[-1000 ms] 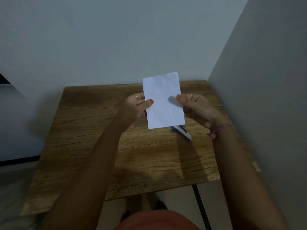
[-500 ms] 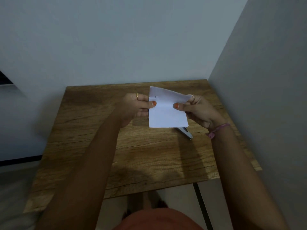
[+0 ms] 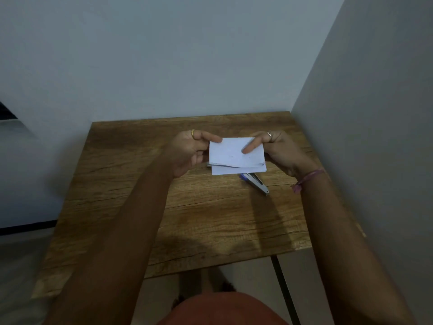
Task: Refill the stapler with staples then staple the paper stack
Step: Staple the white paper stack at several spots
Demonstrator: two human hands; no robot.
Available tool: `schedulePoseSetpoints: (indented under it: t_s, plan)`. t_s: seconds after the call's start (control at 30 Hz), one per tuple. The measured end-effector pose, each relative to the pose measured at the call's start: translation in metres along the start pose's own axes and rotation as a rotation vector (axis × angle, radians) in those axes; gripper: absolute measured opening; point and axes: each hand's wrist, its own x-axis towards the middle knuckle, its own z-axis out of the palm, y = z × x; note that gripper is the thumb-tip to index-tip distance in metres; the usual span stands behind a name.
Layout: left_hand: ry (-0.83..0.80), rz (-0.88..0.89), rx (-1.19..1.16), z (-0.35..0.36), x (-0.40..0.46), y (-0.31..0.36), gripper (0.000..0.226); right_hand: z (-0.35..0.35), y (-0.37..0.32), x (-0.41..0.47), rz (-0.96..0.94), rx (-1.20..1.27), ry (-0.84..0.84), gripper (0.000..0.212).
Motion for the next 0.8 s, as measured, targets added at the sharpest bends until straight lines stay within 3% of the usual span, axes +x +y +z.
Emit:
schedulePoseSetpoints:
  t_s: [0.1, 0.17, 0.33, 0.5, 0.67, 0.8]
  plan:
    - [0.137, 0.011, 0.037, 0.005, 0.002, -0.001, 0.056, 0.0, -0.004, -0.001, -0.044, -0.112, -0.008, 0.044]
    - [0.195, 0.027, 0.053, 0.008, 0.004, 0.0, 0.047, 0.0, -0.004, 0.0, -0.067, -0.173, 0.006, 0.041]
    - [0.171, -0.029, -0.136, 0.01, 0.001, 0.004, 0.019, -0.003, -0.004, 0.0, -0.113, -0.247, 0.048, 0.046]
    - [0.137, -0.223, -0.413, 0.015, -0.004, 0.003, 0.02, -0.008, -0.003, -0.002, -0.12, -0.281, 0.086, 0.048]
    - [0.204, -0.25, -0.237, 0.025, -0.006, -0.003, 0.033, -0.009, -0.002, -0.002, -0.121, -0.316, 0.096, 0.046]
    - [0.309, -0.164, -0.212, 0.028, -0.006, -0.001, 0.029, -0.01, 0.0, -0.003, -0.1, -0.244, 0.034, 0.046]
